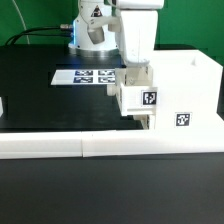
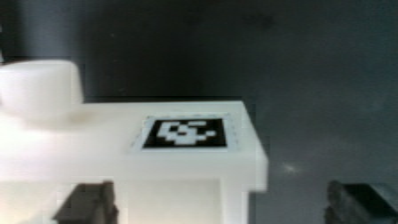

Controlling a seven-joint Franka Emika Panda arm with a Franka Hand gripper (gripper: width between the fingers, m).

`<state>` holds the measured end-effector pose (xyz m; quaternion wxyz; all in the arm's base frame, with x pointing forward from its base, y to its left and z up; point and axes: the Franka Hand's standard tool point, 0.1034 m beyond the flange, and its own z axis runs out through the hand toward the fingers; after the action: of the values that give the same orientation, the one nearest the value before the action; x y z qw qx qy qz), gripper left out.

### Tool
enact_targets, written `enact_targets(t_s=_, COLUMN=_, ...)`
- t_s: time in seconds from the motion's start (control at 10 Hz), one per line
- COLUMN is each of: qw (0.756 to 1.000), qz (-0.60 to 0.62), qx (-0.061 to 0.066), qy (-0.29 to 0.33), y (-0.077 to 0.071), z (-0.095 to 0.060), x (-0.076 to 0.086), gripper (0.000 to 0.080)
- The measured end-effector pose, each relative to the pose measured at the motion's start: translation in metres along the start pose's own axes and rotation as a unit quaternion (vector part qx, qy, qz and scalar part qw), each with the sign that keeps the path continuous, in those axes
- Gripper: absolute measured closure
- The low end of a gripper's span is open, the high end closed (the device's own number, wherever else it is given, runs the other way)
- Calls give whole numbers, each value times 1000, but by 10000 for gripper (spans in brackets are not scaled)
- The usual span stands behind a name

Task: Assemble drawer

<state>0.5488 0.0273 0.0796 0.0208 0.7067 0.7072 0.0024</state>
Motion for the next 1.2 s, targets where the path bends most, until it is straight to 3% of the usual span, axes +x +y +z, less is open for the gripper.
enact_targets(t_s=0.1, qw=1000, qz=0, qx=2, qy=-4, y=2, z=-9, x=-2, gripper=165)
enact_targets(t_s=0.3, qw=1000, qz=2, qx=-5, qy=-10, y=4, z=-29, x=-11, gripper=153)
enact_targets(t_s=0.5, qw=1000, qz=-4, qx=-6, qy=-14, y=0, z=-34, x=-34, gripper=151)
enact_targets(t_s=0.6, qw=1000, qz=-6, qx=-4, qy=-13, y=-2, z=-33, x=-42, gripper=151)
enact_targets(t_s=0.9, qw=1000, qz=-16, qx=-2, qy=-6, y=-3, z=-31, x=-49, gripper=151)
enact_targets(t_s=1.2, qw=998, qz=-23, qx=7, qy=53, y=-4, z=-12, x=-77, gripper=151)
